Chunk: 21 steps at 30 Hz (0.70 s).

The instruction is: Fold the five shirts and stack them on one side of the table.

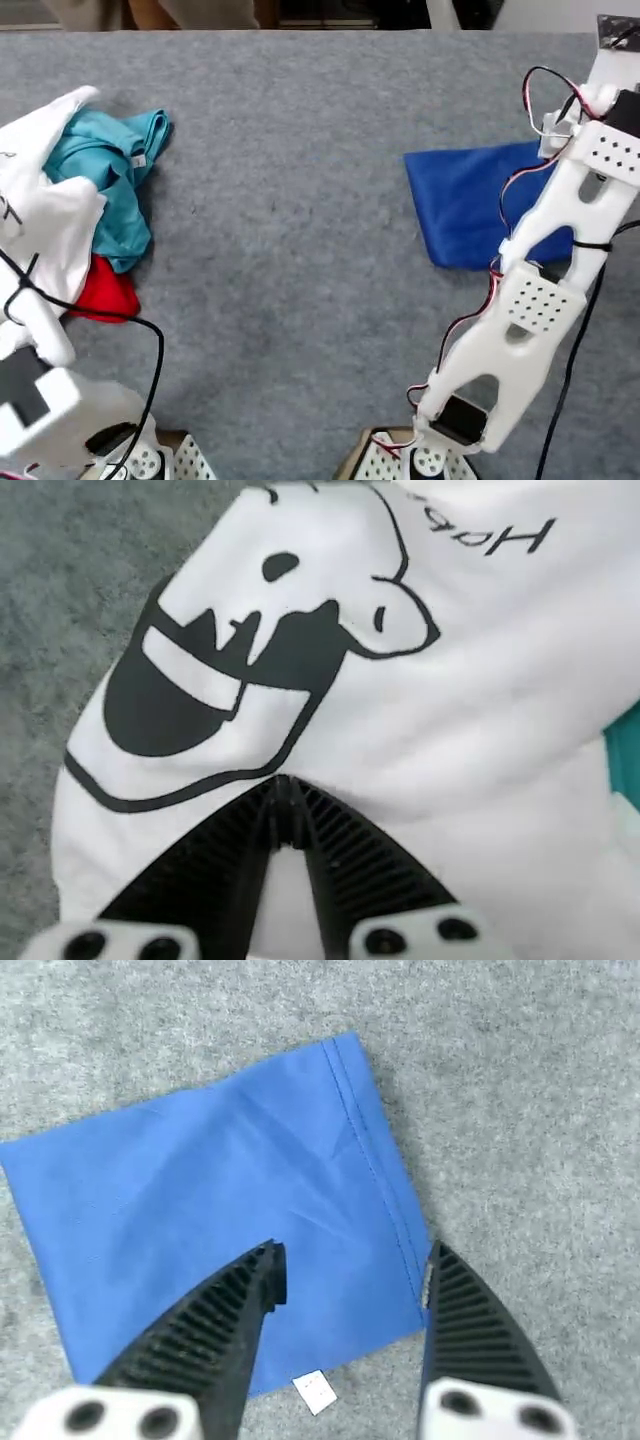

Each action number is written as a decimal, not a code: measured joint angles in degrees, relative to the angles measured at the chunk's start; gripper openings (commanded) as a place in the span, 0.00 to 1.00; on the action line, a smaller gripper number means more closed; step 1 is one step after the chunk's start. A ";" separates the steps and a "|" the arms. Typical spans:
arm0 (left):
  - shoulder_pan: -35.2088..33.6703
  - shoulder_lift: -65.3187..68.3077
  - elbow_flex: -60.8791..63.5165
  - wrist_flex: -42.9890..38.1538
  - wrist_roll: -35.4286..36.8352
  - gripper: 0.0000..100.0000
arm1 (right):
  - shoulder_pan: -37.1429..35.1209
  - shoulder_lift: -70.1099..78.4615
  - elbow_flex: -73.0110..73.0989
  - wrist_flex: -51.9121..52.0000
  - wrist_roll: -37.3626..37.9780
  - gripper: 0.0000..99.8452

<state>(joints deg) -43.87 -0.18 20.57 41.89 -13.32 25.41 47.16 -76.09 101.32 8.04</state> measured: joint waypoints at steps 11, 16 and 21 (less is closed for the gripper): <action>-0.35 2.37 -4.57 9.14 0.00 0.02 | 0.00 0.00 0.00 0.00 0.00 0.22; -0.35 2.55 -7.38 13.36 0.00 0.02 | 0.00 0.00 0.00 0.00 0.00 0.22; -0.35 2.64 -13.19 19.60 1.05 0.02 | 0.00 0.00 0.00 0.00 0.00 0.22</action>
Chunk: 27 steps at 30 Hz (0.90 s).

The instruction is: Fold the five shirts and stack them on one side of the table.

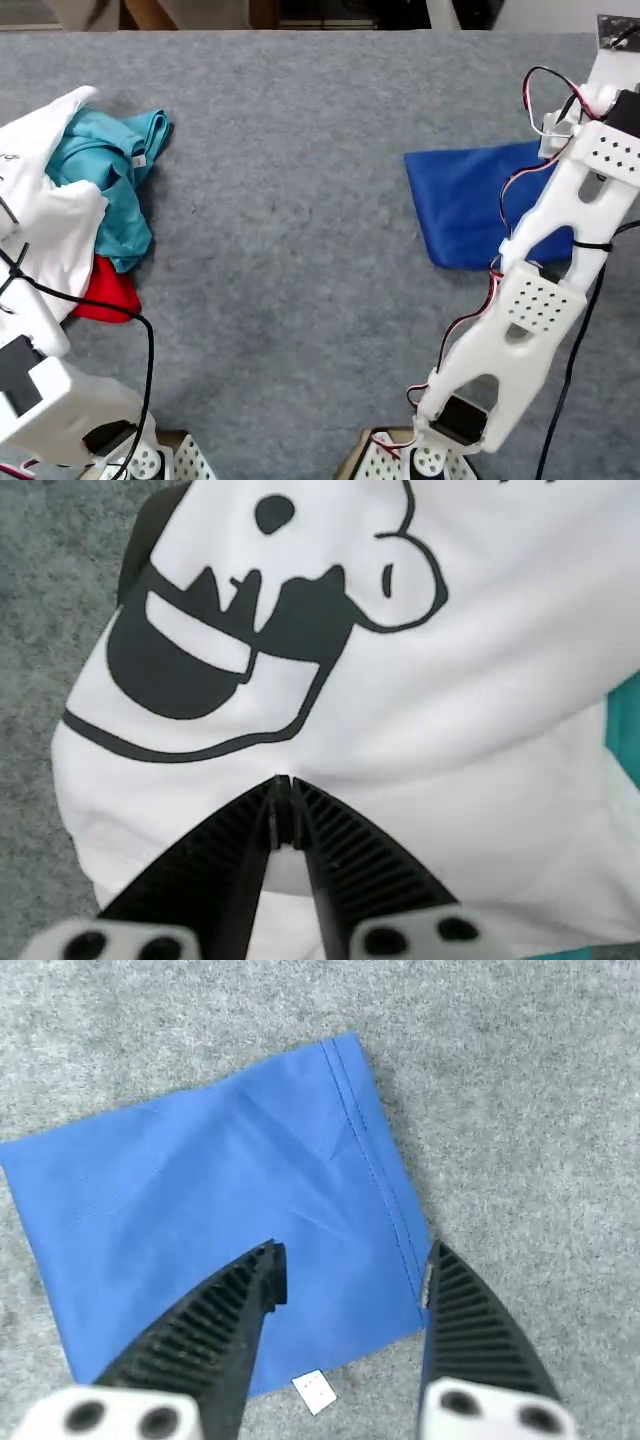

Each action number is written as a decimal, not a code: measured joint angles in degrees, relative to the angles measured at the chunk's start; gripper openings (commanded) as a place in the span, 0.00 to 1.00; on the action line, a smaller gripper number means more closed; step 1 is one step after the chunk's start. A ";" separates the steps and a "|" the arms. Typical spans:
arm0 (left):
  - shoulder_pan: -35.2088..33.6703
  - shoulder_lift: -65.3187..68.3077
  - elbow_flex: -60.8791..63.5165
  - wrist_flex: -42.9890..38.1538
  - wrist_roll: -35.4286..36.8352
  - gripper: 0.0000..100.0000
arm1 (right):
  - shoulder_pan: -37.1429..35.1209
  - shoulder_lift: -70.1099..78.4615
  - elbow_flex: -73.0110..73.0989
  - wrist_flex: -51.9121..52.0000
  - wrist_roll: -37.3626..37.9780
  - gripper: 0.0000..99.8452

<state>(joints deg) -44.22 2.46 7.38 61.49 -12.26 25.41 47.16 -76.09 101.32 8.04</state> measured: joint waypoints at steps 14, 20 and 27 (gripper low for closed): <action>-10.20 0.35 -17.85 25.67 1.49 0.20 | 0.18 0.00 0.00 0.00 0.35 0.22; -12.22 4.75 -6.42 11.25 1.49 0.19 | 0.62 0.00 0.00 0.00 0.35 0.22; -7.30 6.86 0.97 1.05 1.58 0.03 | 0.70 0.00 0.00 0.00 0.35 0.22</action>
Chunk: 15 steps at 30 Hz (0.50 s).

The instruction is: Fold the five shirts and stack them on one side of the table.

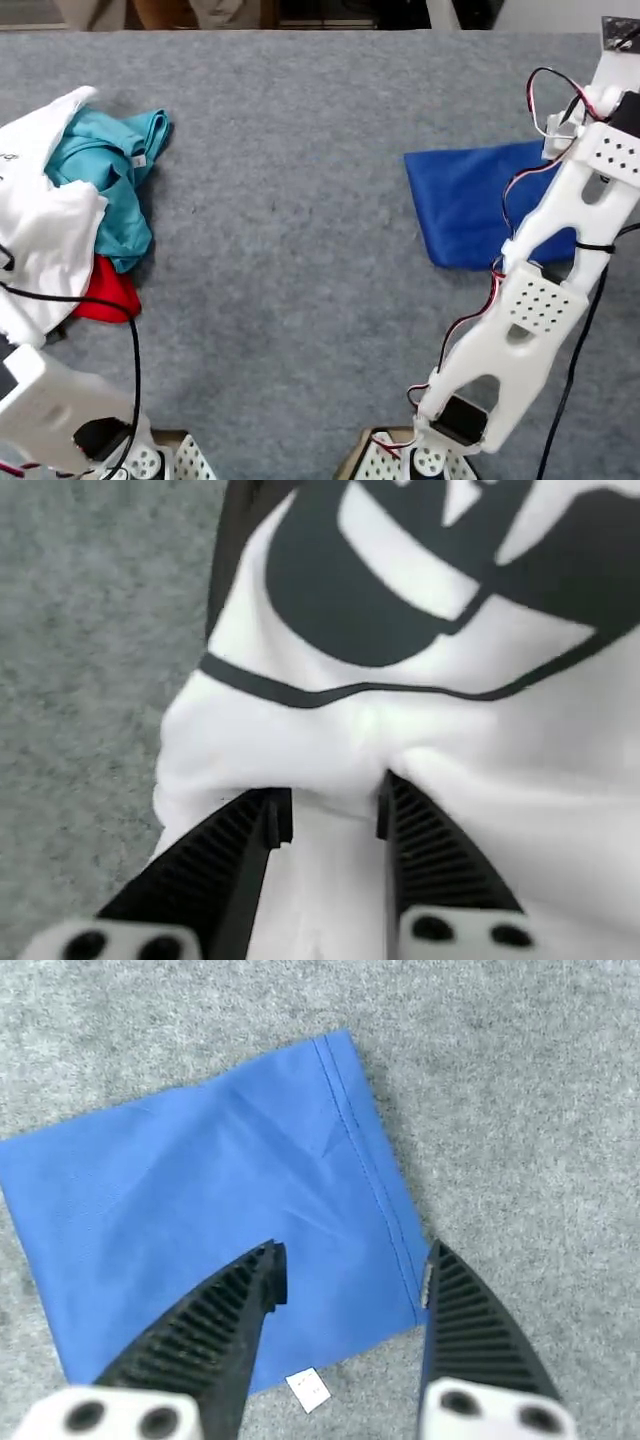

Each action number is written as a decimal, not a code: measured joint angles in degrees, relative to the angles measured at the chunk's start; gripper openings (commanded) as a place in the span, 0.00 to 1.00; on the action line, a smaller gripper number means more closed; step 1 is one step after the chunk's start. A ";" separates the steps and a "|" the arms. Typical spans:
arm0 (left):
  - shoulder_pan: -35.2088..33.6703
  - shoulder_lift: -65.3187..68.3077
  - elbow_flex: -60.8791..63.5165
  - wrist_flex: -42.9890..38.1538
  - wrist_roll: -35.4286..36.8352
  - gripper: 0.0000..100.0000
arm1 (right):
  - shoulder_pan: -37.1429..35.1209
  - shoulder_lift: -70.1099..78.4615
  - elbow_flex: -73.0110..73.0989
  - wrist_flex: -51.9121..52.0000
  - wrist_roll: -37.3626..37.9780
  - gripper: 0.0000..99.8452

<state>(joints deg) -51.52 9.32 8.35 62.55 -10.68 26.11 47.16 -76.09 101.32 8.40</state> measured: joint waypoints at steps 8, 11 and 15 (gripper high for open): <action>1.76 0.00 0.00 -0.09 0.00 0.02 | 1.14 0.00 0.00 0.00 0.00 0.22; 1.76 -1.93 -0.79 2.81 0.00 0.02 | 1.05 0.00 0.00 0.00 0.00 0.22; 1.76 -7.91 -1.49 6.59 0.00 0.02 | 1.14 0.00 0.00 0.00 0.00 0.22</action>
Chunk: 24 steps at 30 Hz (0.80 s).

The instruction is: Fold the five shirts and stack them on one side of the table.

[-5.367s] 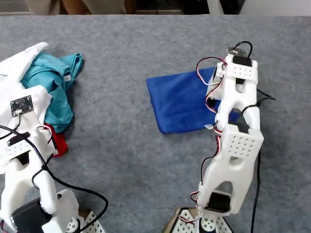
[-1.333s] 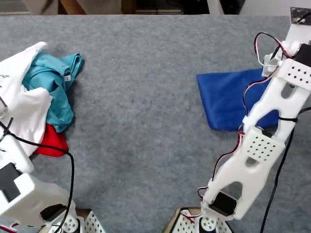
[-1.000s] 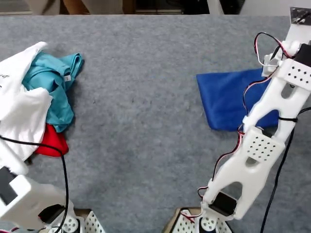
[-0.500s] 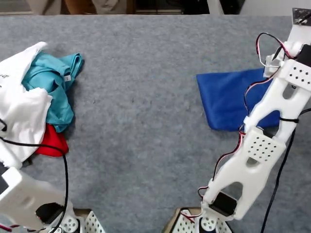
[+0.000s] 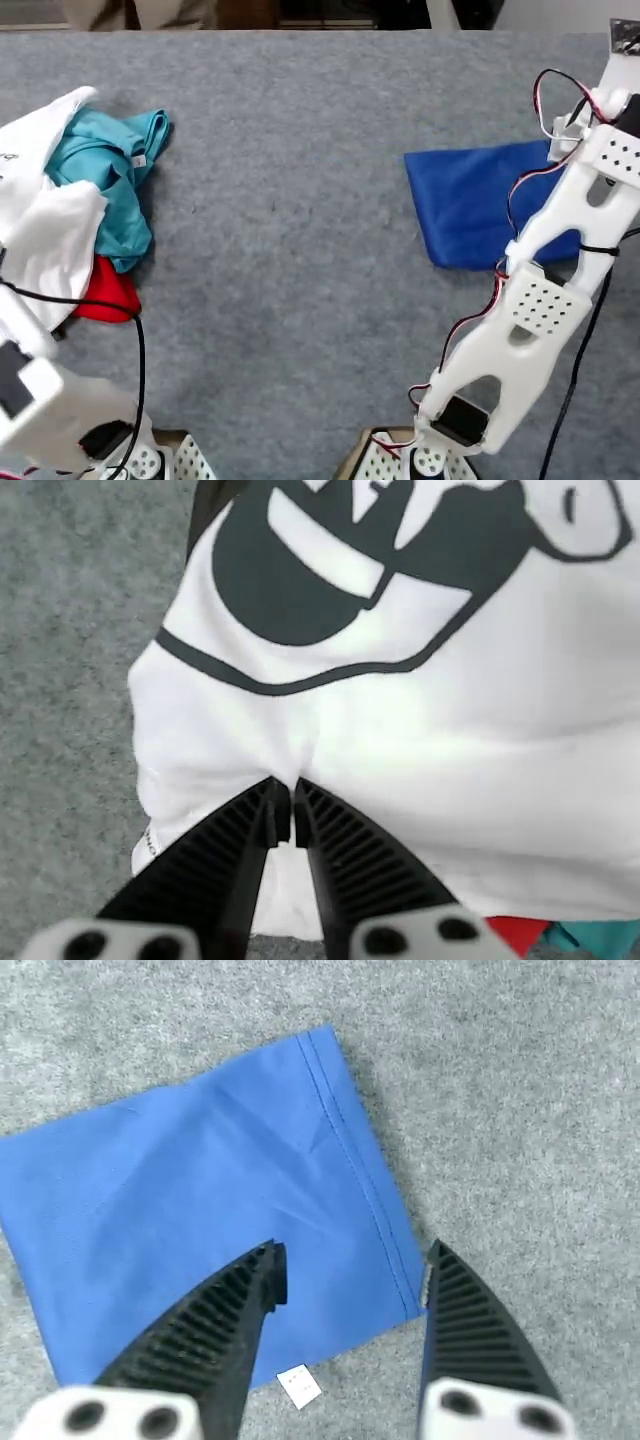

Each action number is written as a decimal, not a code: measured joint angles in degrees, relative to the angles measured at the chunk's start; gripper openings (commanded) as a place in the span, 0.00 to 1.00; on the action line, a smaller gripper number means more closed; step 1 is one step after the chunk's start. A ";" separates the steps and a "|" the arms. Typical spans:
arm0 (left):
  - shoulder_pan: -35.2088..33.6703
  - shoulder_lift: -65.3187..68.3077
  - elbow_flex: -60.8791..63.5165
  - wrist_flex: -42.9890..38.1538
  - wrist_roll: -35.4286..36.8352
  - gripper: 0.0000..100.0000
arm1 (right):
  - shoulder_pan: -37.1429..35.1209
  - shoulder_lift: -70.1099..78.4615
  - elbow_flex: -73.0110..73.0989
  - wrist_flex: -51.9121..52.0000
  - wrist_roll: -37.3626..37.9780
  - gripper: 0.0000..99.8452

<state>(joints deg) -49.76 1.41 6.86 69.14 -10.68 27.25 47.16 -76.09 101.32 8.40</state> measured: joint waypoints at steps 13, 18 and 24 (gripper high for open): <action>12.04 -32.35 0.00 12.31 7.38 0.02 | 0.00 0.00 0.00 0.00 0.00 0.22; 30.95 -47.74 -0.62 10.55 13.45 0.02 | 0.00 0.00 0.00 0.00 0.00 0.22; 52.22 -53.01 3.96 0.79 15.74 0.02 | 1.93 0.00 0.00 0.00 0.00 0.22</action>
<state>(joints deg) 2.46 -51.60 10.81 69.93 5.05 29.19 47.16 -76.09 101.32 8.40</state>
